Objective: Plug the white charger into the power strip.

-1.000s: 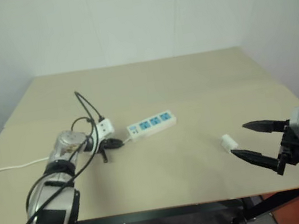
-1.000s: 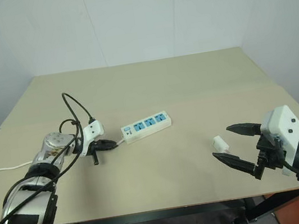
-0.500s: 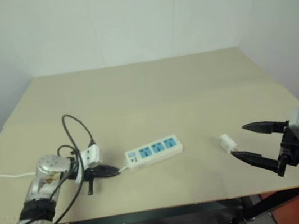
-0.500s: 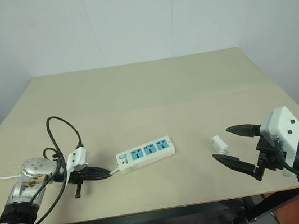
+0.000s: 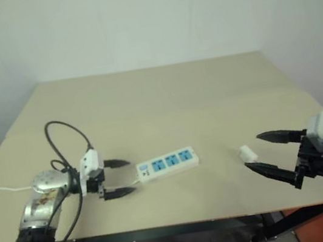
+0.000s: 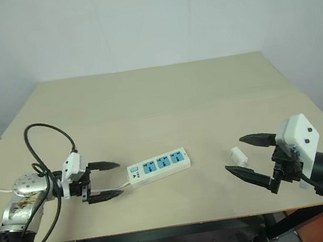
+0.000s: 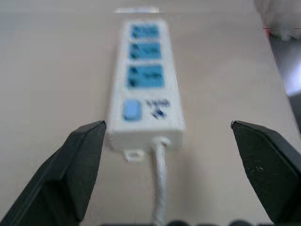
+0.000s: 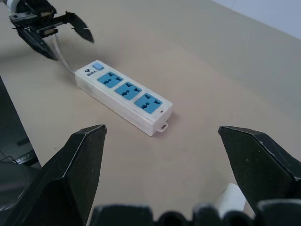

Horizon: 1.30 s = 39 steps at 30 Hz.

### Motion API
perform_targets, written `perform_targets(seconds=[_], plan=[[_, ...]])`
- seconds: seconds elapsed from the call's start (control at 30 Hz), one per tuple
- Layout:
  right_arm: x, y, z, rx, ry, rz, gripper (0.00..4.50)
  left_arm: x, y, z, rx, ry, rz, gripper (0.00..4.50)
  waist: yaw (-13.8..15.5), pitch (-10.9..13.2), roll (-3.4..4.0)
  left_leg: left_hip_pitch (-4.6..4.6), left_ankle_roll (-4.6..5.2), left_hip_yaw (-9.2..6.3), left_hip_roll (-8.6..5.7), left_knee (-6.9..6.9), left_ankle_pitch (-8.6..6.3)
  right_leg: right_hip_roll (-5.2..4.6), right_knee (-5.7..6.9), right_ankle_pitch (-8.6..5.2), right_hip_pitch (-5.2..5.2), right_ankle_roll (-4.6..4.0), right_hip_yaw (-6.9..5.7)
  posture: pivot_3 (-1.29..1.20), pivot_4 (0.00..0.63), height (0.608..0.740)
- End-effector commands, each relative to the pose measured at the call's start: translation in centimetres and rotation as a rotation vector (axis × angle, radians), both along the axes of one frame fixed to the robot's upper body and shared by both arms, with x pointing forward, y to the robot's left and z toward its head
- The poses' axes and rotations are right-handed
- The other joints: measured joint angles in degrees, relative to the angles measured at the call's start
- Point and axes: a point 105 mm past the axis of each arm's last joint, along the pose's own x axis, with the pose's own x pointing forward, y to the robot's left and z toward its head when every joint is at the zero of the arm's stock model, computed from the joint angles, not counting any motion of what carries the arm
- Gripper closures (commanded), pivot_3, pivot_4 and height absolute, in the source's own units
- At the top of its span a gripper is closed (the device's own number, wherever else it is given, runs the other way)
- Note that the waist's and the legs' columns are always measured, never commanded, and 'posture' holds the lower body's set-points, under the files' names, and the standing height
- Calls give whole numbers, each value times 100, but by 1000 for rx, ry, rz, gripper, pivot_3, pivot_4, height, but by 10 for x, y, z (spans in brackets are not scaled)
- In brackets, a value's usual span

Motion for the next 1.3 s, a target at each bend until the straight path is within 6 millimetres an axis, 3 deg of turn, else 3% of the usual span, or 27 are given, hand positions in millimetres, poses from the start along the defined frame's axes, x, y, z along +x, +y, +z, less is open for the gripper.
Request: perform_targets(seconds=[0.03, 0.23, 0.73, 1.0, 1.3], plan=[[0, 5, 8, 19, -40, 13, 0, 10, -13, 9, -107, -81, 37, 43, 1, 1, -2, -2, 0, 0, -1, 0, 0, -1, -2, 1, 0, 0, 0, 0, 150, 740], [2, 8, 11, 24, -52, 11, 0, 13, -26, -22, -108, -35, 15, 43, -28, 2, -4, 0, 0, 0, -1, -1, 0, 2, -1, 2, -3, -1, 1, 0, 150, 740], [3, 14, 15, 46, -66, 22, 0, 40, -45, -52, -56, 30, -3, 43, 4, 2, -4, -3, 0, -3, -5, 0, 0, 0, -4, 2, -1, 1, 0, 0, 150, 740], [2, 15, 17, 45, -72, 17, 0, 30, -48, -76, 6, 112, -57, 43, 11, -11, 15, 3, 0, -4, -8, 0, 0, -2, -4, 2, 10, 2, 0, 0, 150, 740], [1, 16, 16, 46, -71, 16, 0, 24, -42, -85, 20, 143, -51, 43, -5, -21, 31, 5, 0, -2, -8, -1, 0, -1, -4, 1, 10, 3, 2, 0, 150, 740]])
